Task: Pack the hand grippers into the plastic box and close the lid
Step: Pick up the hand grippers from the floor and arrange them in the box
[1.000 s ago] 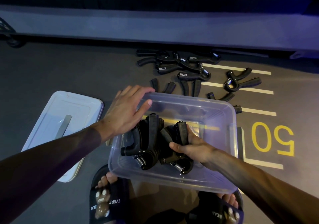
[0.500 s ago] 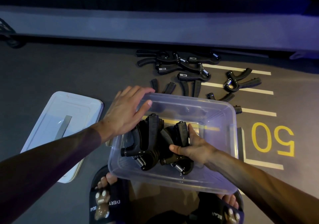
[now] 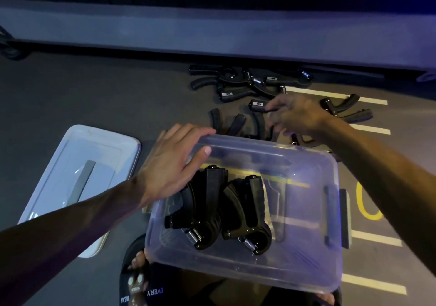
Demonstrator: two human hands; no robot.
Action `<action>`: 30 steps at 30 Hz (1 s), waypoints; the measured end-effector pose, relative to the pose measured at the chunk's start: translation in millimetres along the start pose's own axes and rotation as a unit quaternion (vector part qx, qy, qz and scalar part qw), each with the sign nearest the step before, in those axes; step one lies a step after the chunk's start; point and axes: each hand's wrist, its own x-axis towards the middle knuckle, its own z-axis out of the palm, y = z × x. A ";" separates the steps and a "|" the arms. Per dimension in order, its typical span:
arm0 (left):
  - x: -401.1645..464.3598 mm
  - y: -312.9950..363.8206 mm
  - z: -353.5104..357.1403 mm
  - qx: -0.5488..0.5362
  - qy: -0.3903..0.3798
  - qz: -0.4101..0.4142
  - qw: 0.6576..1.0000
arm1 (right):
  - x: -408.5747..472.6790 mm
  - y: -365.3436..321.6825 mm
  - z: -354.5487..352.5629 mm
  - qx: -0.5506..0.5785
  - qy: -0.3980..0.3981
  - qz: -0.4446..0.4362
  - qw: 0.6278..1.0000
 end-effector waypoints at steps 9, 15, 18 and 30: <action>0.4 -1.0 0.1 -0.022 0.015 0.003 1.000 | 88.1 21.2 19.4 -0.016 -0.048 0.100 0.994; 1.0 -0.4 0.2 -0.027 0.017 0.005 0.999 | 94.5 26.0 14.9 -0.070 -0.010 0.078 0.994; 1.0 0.8 0.0 -0.018 0.014 0.002 1.000 | 86.5 28.8 5.8 -0.145 0.059 0.020 0.987; -3.5 4.2 -1.5 0.016 0.006 -0.001 1.000 | -48.8 -10.5 -41.4 -0.104 0.151 -0.291 0.939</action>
